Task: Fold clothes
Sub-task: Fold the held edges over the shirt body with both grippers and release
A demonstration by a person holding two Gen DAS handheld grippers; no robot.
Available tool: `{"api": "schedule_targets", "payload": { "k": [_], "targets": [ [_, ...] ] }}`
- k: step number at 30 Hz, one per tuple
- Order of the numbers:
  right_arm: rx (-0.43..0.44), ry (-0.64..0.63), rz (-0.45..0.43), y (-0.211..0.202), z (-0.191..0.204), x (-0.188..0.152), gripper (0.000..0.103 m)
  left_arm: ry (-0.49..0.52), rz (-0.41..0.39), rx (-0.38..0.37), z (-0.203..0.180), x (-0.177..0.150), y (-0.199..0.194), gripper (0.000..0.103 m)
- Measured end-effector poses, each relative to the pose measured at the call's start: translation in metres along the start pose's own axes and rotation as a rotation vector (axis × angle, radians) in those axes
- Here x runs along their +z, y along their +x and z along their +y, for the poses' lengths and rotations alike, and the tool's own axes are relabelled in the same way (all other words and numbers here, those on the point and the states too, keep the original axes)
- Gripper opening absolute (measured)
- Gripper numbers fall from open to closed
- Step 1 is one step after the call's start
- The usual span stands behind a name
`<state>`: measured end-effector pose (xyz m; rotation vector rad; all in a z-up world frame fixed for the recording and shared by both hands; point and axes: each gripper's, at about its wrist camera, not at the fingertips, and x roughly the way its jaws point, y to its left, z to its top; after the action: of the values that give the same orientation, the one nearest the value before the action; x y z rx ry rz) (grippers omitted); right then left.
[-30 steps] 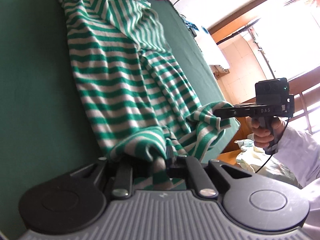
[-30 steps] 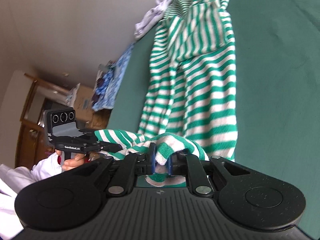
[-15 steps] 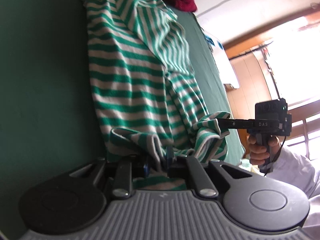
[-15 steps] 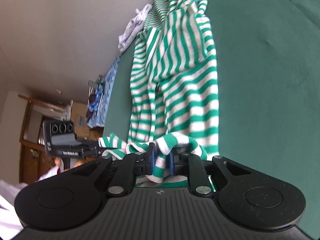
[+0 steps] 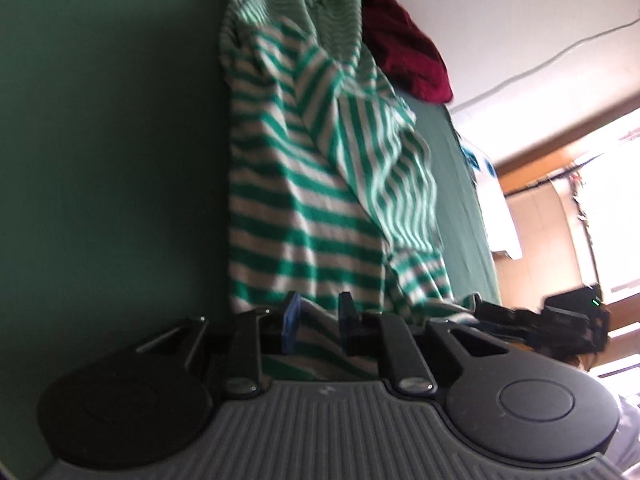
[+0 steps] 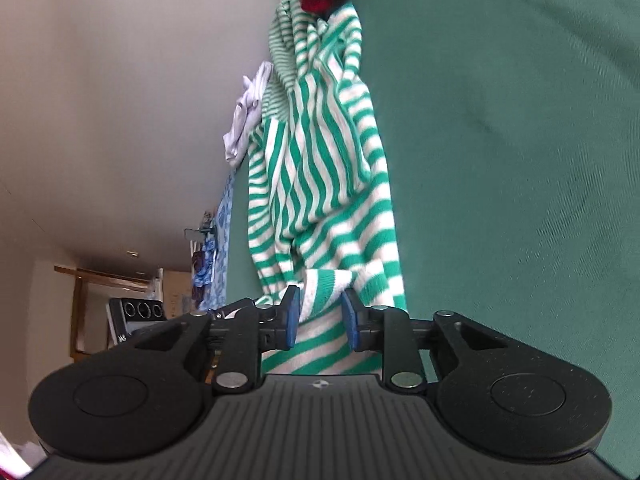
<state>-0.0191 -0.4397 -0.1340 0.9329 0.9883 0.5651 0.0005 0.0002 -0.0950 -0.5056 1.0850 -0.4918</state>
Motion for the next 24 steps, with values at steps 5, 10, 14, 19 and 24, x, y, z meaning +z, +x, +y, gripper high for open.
{"api": "schedule_targets", "payload": {
  "k": [5,10,14,19,24],
  "targets": [
    [-0.184,-0.353,-0.051,-0.031,0.045,-0.019,0.042,0.132,-0.133,0.098,-0.019,-0.022,-0.059,0.068],
    [-0.243,-0.866,0.018,0.0,0.101,-0.07,0.041,0.254,-0.071,0.155,-0.037,-0.077,-0.065,0.073],
    [-0.179,-1.106,0.107,0.058,0.131,-0.096,0.041,0.212,-0.015,0.125,-0.031,-0.098,-0.052,0.073],
    [-0.108,-1.324,0.229,0.097,0.154,-0.117,0.035,0.165,0.006,0.096,-0.022,-0.115,-0.044,0.073],
    [-0.213,-1.248,0.174,0.106,0.15,-0.085,0.003,0.195,0.002,0.092,-0.028,-0.122,-0.036,0.076]
  ]
}}
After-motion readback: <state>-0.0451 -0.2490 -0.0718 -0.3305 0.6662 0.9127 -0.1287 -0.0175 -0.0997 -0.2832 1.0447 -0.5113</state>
